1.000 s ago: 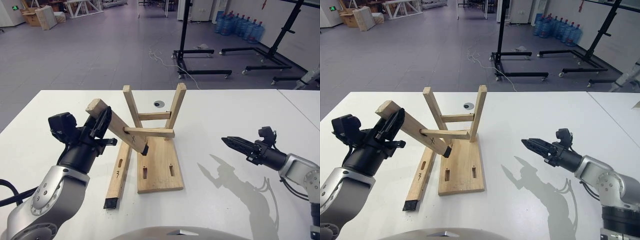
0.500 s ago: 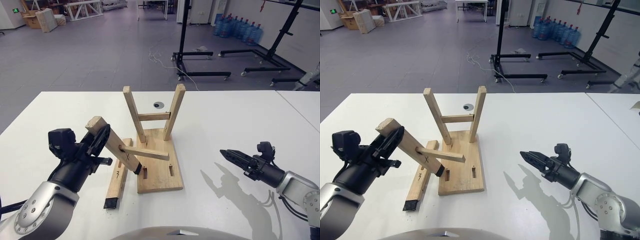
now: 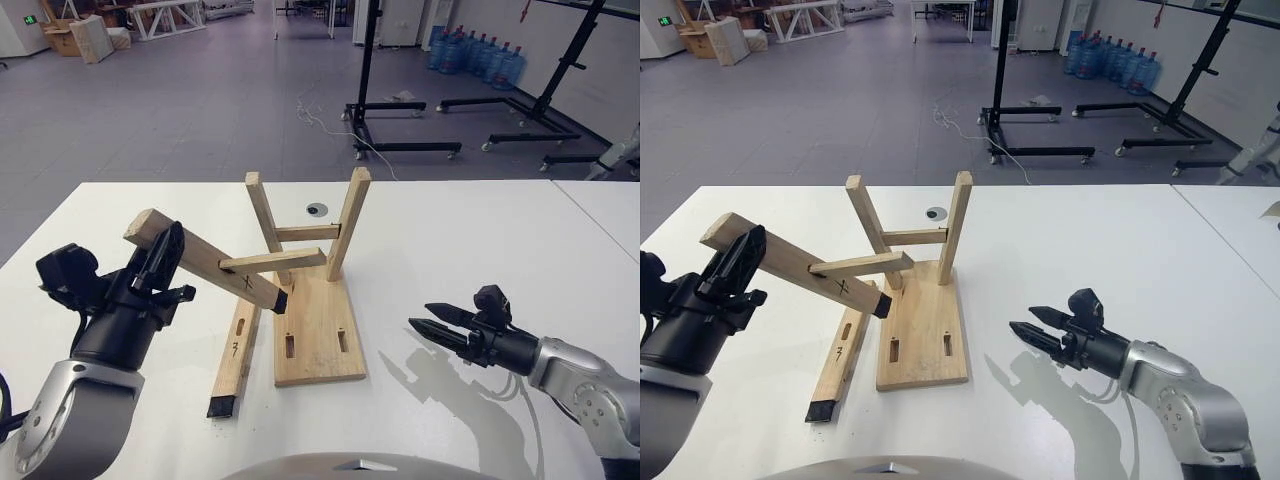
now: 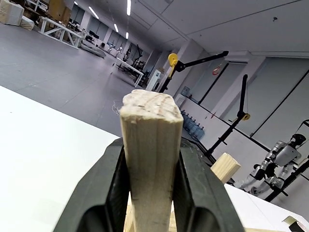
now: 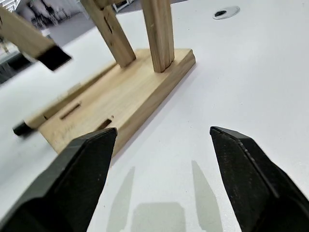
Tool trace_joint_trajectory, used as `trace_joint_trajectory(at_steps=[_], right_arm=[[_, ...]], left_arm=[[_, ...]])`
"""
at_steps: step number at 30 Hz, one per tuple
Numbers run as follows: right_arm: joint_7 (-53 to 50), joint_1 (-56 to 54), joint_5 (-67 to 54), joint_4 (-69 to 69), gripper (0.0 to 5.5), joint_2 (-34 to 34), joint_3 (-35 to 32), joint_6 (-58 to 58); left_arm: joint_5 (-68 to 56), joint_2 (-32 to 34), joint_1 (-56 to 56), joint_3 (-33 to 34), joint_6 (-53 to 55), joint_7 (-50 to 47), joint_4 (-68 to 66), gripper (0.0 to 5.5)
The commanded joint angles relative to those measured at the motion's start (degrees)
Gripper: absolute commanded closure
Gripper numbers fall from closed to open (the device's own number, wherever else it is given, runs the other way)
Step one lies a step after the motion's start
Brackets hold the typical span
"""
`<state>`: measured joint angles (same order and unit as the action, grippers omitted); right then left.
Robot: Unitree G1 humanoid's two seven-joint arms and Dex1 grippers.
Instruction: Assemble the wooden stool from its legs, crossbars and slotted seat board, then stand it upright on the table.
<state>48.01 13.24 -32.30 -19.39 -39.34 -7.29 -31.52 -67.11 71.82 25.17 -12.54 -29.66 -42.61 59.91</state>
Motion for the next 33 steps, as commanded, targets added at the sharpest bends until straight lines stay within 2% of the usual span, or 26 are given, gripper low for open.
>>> trace_joint_trajectory(at_steps=[1, 6, 10, 16, 21, 24, 28, 33], right_arm=[[1.3, -0.8, 11.2, 1.4, 1.94, 1.0, 7.3, 14.4], [-0.9, -1.7, 16.9, 5.6, 1.94, 5.0, 11.3, 22.1], [0.3, 0.5, 16.0, 3.8, 1.94, 5.4, 13.6, 20.5], [1.7, 3.4, 17.3, 0.9, 1.94, 5.4, 19.6, 17.3], [-2.2, -0.6, 22.8, 4.5, 1.94, 9.4, 25.4, 17.2], [-7.0, -4.4, 26.3, 9.5, 1.94, 14.4, 27.8, 16.7], [-16.5, -9.3, 28.1, 18.9, 1.94, 21.5, 24.9, 18.0], [-22.2, -12.4, 28.2, 23.8, 1.94, 25.3, 21.5, 20.0]], left_arm=[[-1.0, -6.5, -5.2, 3.5, 6.6, 0.0, -1.8, 4.49], [-1.7, -18.6, -21.1, 4.5, 15.9, 12.0, -15.4, 4.49], [-4.1, -24.2, -24.6, 9.3, 21.1, 19.5, -20.8, 4.49], [-6.1, -33.1, -31.4, 11.6, 29.2, 27.4, -25.1, 4.49], [-4.9, -37.0, -33.7, 13.6, 35.5, 30.2, -26.3, 4.49], [-4.2, -38.3, -34.6, 15.3, 38.6, 31.1, -26.5, 4.49], [-2.3, -39.5, -35.7, 17.2, 42.1, 32.3, -26.8, 4.49], [1.9, -39.6, -34.0, 20.4, 45.1, 33.0, -26.3, 4.49]])
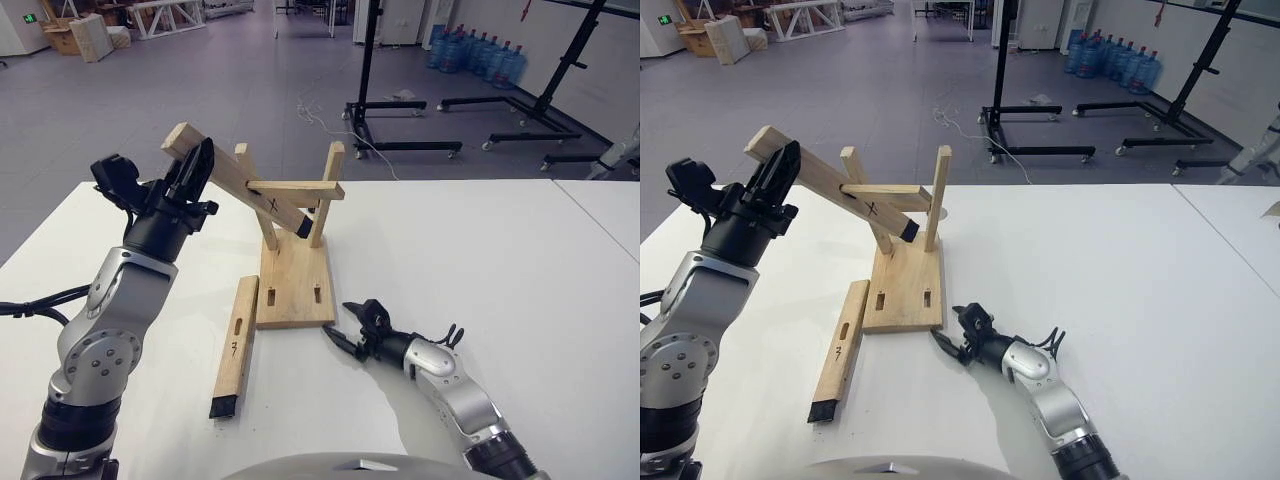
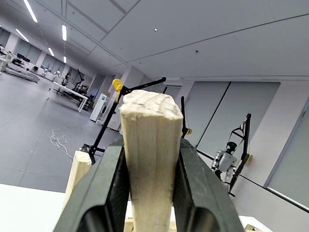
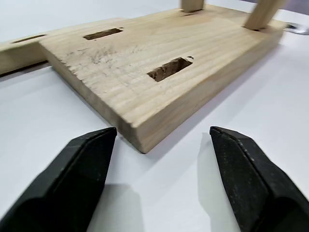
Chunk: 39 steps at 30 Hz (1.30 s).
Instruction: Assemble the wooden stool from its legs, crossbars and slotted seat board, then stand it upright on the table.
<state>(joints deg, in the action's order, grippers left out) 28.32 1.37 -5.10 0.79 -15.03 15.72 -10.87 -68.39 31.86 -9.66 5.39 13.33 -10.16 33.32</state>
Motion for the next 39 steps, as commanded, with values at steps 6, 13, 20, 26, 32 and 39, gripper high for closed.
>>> trace_joint_trajectory(at_steps=[6, 13, 20, 26, 32, 39], right_arm=[[0.5, 0.1, -0.3, 1.6, 1.94, -1.0, -2.9, -0.8], [2.2, 3.2, 1.0, -3.4, 1.94, -4.9, -2.9, -2.3], [2.3, 3.6, 1.8, -4.3, 1.94, -5.3, -2.0, -2.6], [3.7, 2.0, 2.8, -3.2, 1.94, -5.7, -0.1, -2.6], [5.2, 0.5, 2.7, -3.9, 1.94, -6.5, -0.2, -3.2], [7.8, -0.2, 3.0, -3.7, 1.94, -8.7, 0.1, -3.7]], left_arm=[[11.4, -1.7, 10.2, 4.0, 6.8, -3.6, 5.0, 4.49], [9.5, -6.7, 20.9, 1.2, 13.4, -15.1, 19.4, 4.49], [11.0, -7.7, 15.9, 1.7, 18.1, -24.9, 23.6, 4.49], [10.7, -13.0, 10.8, -1.3, 18.7, -31.7, 24.9, 4.49], [18.7, -15.3, 14.0, -4.2, 21.1, -34.1, 25.7, 4.49], [25.1, -21.4, 15.2, -8.2, 20.6, -33.7, 26.5, 4.49]])
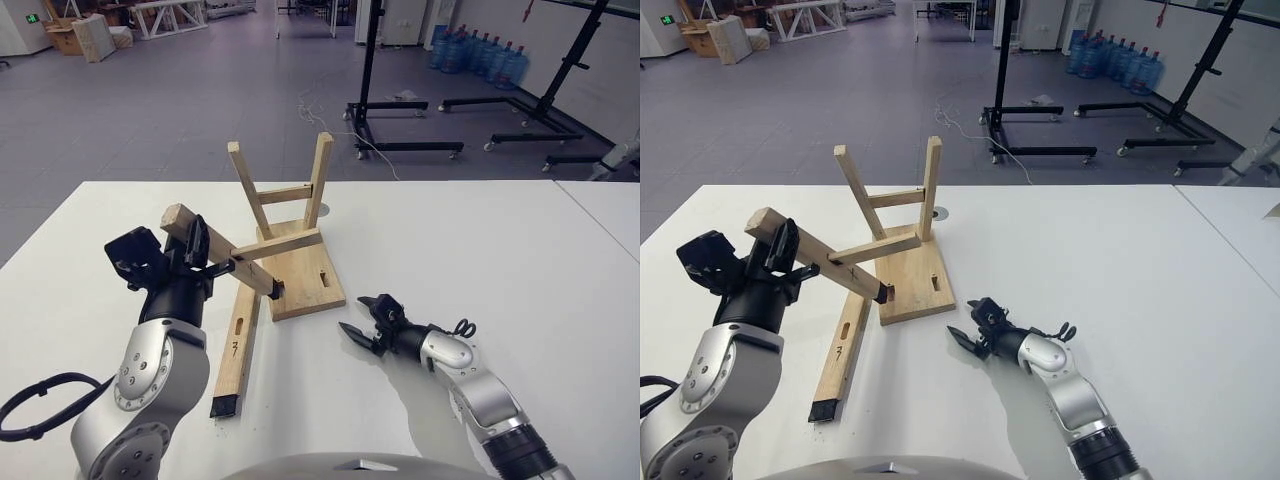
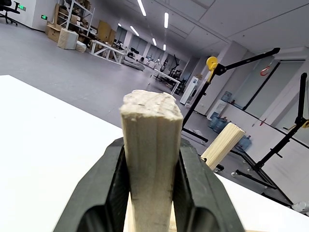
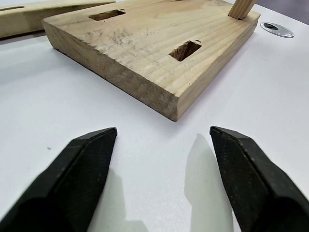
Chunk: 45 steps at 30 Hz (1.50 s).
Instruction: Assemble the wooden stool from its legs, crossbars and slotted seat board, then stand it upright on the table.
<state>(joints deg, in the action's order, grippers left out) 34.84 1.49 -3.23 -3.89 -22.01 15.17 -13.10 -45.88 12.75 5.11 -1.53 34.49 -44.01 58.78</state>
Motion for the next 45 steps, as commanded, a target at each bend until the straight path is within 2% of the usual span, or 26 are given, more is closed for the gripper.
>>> trace_joint_trajectory(at_steps=[1, 15, 20, 34, 36, 41, 45], right_arm=[[1.8, -0.6, 1.3, 1.2, 1.94, -2.0, 0.8, -1.5], [3.3, -2.1, 0.9, 1.1, 1.94, -2.8, 0.9, -2.1], [3.3, -2.5, 1.6, 1.6, 1.94, -2.8, 1.4, -1.5], [1.5, -8.3, 5.7, 4.5, 1.94, 1.3, 4.8, 4.2], [2.0, -9.1, 6.8, 4.2, 1.94, 2.3, 7.1, 4.6], [5.6, -8.3, 6.5, 1.8, 1.94, 3.0, 11.4, 2.2], [7.0, -7.9, 5.8, 0.8, 1.94, 2.8, 11.7, 1.0]], left_arm=[[3.7, -3.1, 0.5, -1.8, -0.6, 0.2, 1.0, 4.49], [14.5, -10.9, 0.2, -4.3, -0.7, 8.5, -6.1, 4.49], [16.6, -12.5, -0.6, -3.2, -0.3, 11.3, -7.7, 4.49], [20.0, -12.9, -0.5, 0.1, 5.9, 15.6, -5.9, 4.49], [20.3, -12.6, 0.1, 1.3, 6.9, 16.2, -5.3, 4.49], [20.8, -12.1, -1.5, 3.1, 9.1, 17.8, -4.8, 4.49], [22.1, -11.2, -1.4, 3.4, 10.2, 19.1, -4.6, 4.49]])
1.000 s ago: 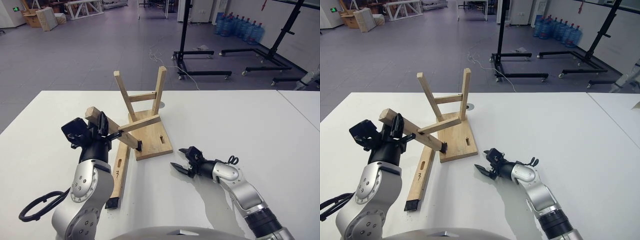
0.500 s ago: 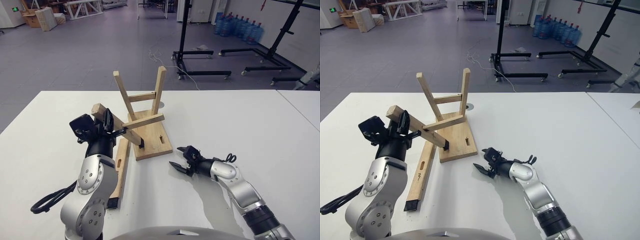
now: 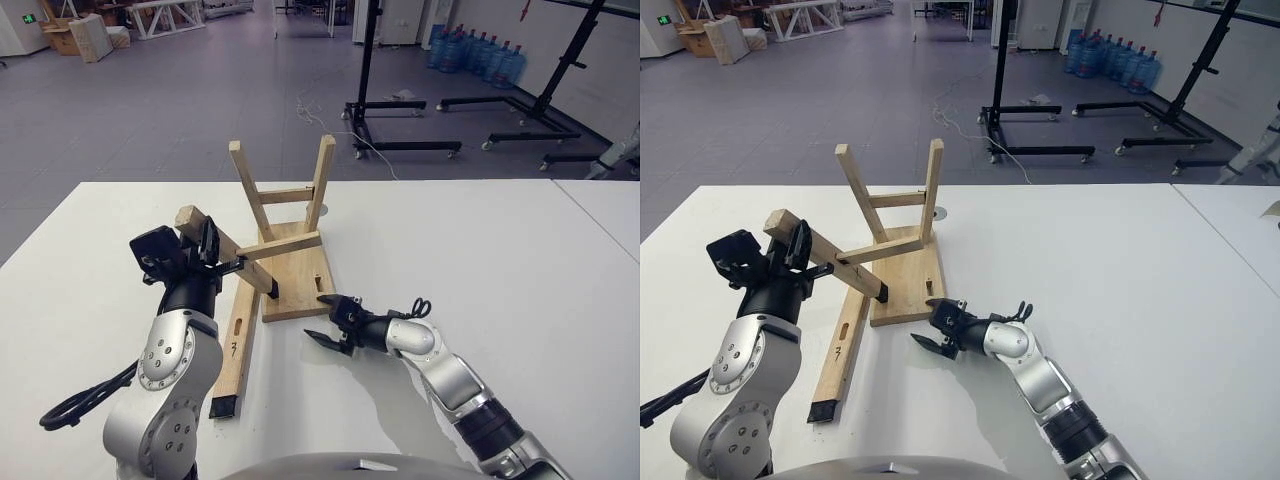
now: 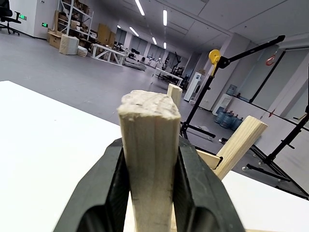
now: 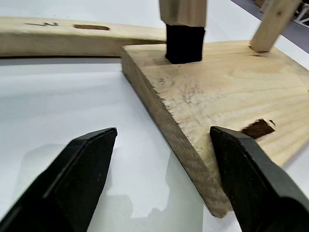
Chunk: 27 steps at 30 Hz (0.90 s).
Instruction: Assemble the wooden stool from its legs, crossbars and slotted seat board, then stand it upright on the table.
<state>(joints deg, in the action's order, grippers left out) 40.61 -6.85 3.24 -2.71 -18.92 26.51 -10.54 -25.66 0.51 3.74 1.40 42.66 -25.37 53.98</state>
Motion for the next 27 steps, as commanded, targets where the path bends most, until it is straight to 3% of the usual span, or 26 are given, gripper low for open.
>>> trace_joint_trajectory(at_steps=[1, 7, 15, 27], right_arm=[[1.2, 0.5, -1.1, -1.0, 1.94, -0.2, -0.2, -1.9], [0.4, 1.3, -3.8, -5.2, 1.94, -1.3, -4.3, -3.3], [0.8, 2.1, -5.3, -8.8, 1.94, -2.7, -5.7, -5.2], [0.6, 0.5, -6.3, -7.8, 1.94, -3.4, -7.9, -5.6]], left_arm=[[2.5, 1.7, 0.0, 0.7, 2.5, 0.8, 0.4, 4.49], [6.9, 5.1, -0.7, -0.1, 3.7, 3.1, 1.1, 4.49], [9.0, 3.2, -0.8, -1.9, 5.2, 4.7, -0.3, 4.49], [12.2, 6.3, 0.9, -4.9, 4.2, 12.8, -3.0, 4.49]])
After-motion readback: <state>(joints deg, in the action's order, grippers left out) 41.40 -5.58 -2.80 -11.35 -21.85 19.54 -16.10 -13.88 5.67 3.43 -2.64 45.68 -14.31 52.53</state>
